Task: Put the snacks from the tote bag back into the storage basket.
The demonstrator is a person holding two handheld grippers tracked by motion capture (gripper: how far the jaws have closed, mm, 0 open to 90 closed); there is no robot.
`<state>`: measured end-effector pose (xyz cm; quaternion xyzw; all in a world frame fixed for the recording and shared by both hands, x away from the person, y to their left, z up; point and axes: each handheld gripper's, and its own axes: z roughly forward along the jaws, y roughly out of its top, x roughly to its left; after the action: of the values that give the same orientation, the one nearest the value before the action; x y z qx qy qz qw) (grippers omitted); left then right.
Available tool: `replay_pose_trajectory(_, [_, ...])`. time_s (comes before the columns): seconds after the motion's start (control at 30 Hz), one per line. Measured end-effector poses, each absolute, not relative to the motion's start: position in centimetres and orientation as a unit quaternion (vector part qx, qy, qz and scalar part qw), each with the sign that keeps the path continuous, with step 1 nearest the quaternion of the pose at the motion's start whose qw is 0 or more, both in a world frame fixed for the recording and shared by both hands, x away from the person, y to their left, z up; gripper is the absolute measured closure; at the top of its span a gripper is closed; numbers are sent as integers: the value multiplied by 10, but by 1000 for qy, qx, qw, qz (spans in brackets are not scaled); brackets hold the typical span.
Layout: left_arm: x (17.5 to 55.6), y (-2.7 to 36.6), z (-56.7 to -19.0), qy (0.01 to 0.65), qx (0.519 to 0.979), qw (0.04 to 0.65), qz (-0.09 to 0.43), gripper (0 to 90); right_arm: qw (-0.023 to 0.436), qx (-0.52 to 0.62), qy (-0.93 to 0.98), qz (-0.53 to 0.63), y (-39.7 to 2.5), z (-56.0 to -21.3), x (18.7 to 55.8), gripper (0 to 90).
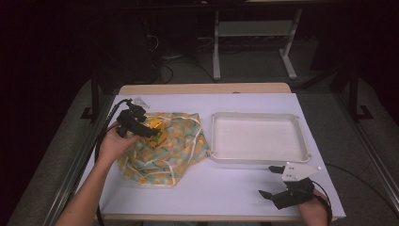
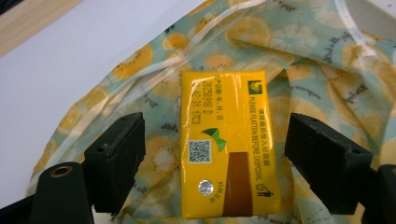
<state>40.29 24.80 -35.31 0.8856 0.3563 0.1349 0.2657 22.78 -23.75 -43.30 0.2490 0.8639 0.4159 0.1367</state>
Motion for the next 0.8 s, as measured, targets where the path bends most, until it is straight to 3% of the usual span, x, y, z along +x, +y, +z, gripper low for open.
replay_pose_trajectory(0.8, [405, 245, -363, 357, 891, 242, 140, 347, 136, 249, 864, 416, -238, -433, 227, 134])
